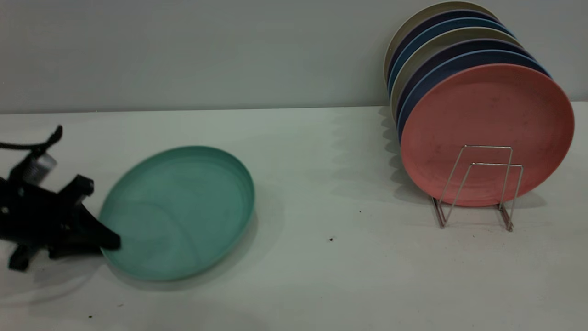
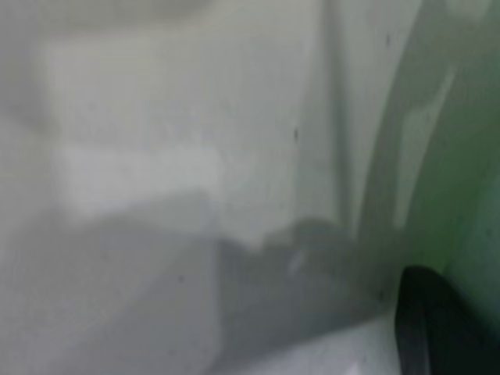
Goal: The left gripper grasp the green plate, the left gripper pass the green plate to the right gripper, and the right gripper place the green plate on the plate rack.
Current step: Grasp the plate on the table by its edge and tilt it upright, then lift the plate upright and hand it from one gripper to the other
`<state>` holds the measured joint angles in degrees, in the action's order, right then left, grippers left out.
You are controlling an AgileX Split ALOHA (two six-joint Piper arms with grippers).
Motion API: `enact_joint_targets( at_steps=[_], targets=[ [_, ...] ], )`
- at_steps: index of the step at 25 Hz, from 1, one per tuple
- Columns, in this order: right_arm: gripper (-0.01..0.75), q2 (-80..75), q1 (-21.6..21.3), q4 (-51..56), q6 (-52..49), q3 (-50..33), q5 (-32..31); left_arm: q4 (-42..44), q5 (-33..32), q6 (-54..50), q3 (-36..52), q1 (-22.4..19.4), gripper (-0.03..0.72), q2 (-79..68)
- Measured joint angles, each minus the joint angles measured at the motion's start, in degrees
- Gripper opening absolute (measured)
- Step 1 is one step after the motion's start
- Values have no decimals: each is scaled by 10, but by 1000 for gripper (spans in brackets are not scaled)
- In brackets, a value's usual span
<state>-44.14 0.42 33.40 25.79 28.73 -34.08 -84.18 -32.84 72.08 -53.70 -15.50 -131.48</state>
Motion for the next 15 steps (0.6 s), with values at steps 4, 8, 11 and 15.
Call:
enact_joint_targets(
  at_steps=[4,8,11,15],
  targets=[
    [411,-86,0,126,103,0,9,5,25,0,0,0,16,63],
    [411,-199,0,301,266,0,24,33,28,-13,0,15,16,122],
    [411,-298,0,435,406,0,27,71,39,-41,0,54,16,161],
    [411,-413,0,581,560,0,13,125,46,-90,1,117,16,189]
  ],
)
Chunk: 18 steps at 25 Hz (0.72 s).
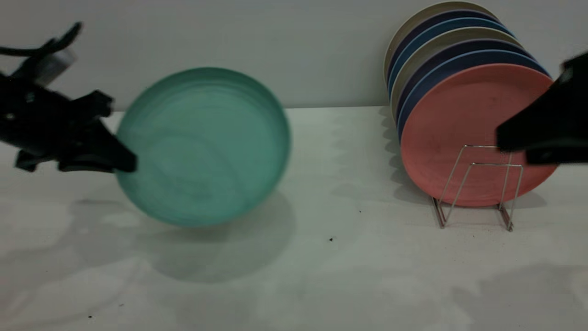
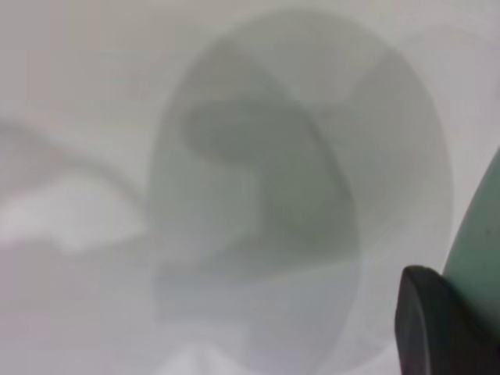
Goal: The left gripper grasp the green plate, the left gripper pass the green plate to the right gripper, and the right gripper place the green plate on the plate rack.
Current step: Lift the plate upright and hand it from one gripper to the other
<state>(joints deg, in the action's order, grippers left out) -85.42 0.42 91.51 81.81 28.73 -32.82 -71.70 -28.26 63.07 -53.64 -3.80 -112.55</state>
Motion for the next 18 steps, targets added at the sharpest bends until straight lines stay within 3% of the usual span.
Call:
enact_joint_targets(
  at_steps=[6,18],
  targets=[
    [411,-114,2,97,142,14,-53,30,1,-41,0,69,15,2],
    [411,-178,41,101,157,52,-70,30,1,-57,0,192,15,2]
  ],
)
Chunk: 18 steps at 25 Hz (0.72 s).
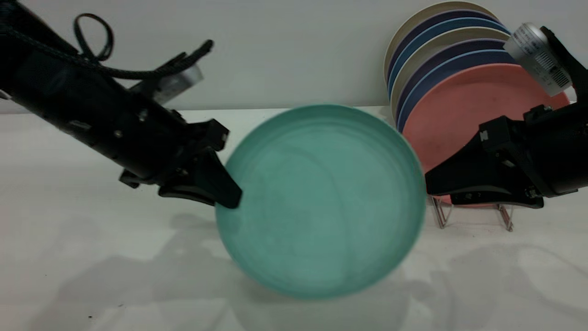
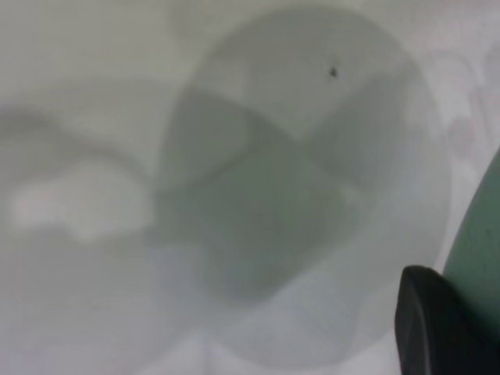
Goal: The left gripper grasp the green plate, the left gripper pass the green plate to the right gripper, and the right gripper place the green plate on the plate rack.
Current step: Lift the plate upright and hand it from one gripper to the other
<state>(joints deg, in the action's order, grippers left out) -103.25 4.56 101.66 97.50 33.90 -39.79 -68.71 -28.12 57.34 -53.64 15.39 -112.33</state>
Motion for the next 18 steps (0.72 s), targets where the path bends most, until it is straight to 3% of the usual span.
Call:
enact_joint_targets(
  at_steps=[11,13,16,18],
  targets=[
    [397,0,0,0,-15,0,3,-48,-16,36,0,48,15,0],
    [346,0,0,0,-19,0,1,-61,-21,49,0,49,15,0],
    [146,0,0,-4,-29,0,-3,-73,-24,57,0,48,19,0],
    [65,0,0,-8,-30,0,-6,-85,-29,59,0,42,34,0]
  ],
)
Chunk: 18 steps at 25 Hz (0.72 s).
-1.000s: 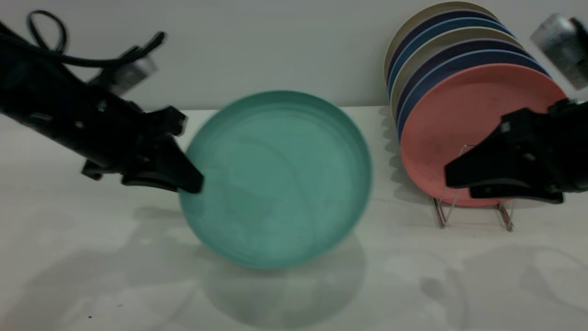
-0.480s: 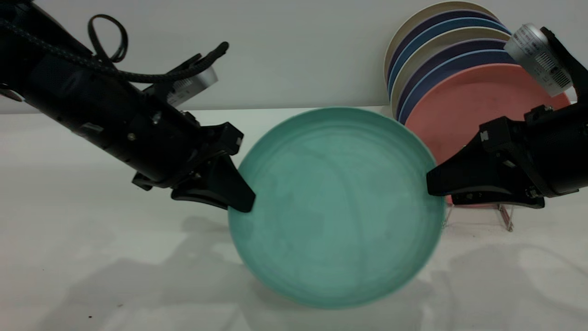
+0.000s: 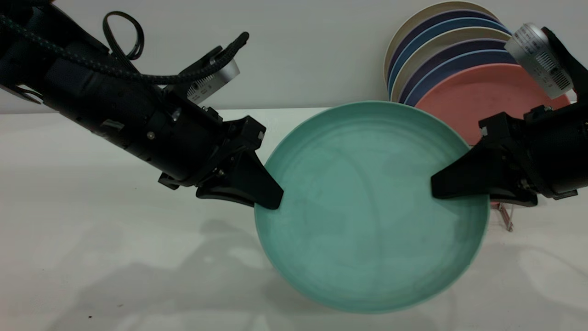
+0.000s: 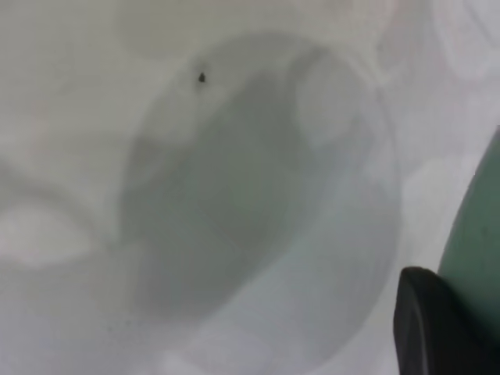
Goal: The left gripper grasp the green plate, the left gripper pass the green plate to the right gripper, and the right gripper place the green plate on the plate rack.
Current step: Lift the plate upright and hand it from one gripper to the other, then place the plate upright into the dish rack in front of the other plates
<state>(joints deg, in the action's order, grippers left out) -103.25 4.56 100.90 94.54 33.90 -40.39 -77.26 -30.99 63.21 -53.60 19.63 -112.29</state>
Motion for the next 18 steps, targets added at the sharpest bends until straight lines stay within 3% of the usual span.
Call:
enact_joint_targets(
  at_steps=[2,5,11,14,18],
  targets=[
    [62,0,0,1,-1,0,-4,-15,-26,1,0,-14,68,0],
    [62,0,0,2,0,0,8,-26,-79,2,0,-49,200,1],
    [62,0,0,6,42,0,18,-23,-199,11,0,-148,654,1],
    [62,3,0,-8,105,0,19,-2,-218,13,0,-205,711,2],
    [62,52,0,-99,179,0,38,52,-198,-7,0,-275,673,2]
  ],
)
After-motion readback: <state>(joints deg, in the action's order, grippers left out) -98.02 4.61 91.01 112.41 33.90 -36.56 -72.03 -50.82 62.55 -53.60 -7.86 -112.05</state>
